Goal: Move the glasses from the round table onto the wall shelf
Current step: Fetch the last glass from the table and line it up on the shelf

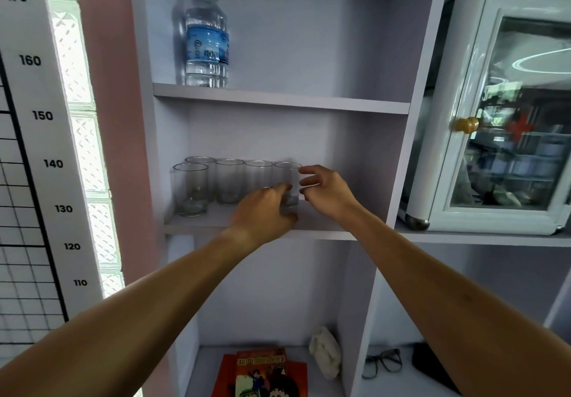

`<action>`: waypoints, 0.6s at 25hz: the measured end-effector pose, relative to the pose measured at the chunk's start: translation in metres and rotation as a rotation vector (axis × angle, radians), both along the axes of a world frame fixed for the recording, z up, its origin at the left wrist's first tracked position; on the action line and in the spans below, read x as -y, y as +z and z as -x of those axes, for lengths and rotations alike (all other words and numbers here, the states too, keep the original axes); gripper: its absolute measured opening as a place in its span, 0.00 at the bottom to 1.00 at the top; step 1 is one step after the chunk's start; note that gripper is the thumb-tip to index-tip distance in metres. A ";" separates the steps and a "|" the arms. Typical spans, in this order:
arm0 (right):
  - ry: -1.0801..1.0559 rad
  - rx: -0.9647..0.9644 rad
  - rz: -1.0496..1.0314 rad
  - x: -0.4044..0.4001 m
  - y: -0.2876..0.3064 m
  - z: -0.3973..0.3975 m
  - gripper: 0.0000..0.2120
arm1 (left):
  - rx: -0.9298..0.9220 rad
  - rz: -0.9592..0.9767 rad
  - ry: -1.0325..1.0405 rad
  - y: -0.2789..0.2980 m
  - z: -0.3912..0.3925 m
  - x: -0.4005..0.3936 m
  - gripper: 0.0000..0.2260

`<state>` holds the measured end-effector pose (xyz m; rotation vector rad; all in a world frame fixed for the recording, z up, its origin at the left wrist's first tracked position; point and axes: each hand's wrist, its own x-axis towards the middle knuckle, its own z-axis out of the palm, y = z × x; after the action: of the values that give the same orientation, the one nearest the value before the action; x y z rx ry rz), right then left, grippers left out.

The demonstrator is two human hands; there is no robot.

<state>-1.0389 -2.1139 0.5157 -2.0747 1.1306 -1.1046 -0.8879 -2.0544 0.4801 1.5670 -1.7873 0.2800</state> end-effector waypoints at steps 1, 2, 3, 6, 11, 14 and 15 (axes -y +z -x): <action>0.004 -0.002 0.004 -0.001 0.000 0.000 0.24 | 0.001 0.001 0.011 0.000 -0.001 -0.001 0.20; 0.001 0.003 0.019 -0.003 0.000 -0.001 0.23 | 0.000 -0.003 0.019 0.000 -0.003 -0.003 0.19; -0.015 0.026 0.048 -0.005 0.001 -0.002 0.21 | 0.001 -0.009 0.022 0.000 -0.007 -0.006 0.17; -0.054 0.176 0.166 -0.015 0.005 -0.015 0.12 | -0.003 -0.011 0.043 0.002 -0.025 -0.020 0.14; 0.206 0.083 0.235 -0.035 0.010 -0.073 0.15 | 0.029 -0.001 0.146 0.006 -0.073 -0.058 0.05; 0.337 -0.099 0.339 -0.045 0.006 -0.108 0.17 | 0.063 0.019 0.194 0.005 -0.094 -0.078 0.11; 0.356 -0.119 0.346 -0.047 0.004 -0.117 0.17 | 0.066 0.033 0.215 0.005 -0.100 -0.084 0.12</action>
<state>-0.9215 -2.0672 0.5199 -2.5139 0.6110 -1.0657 -0.7882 -1.9703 0.4853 1.7463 -1.6548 0.4664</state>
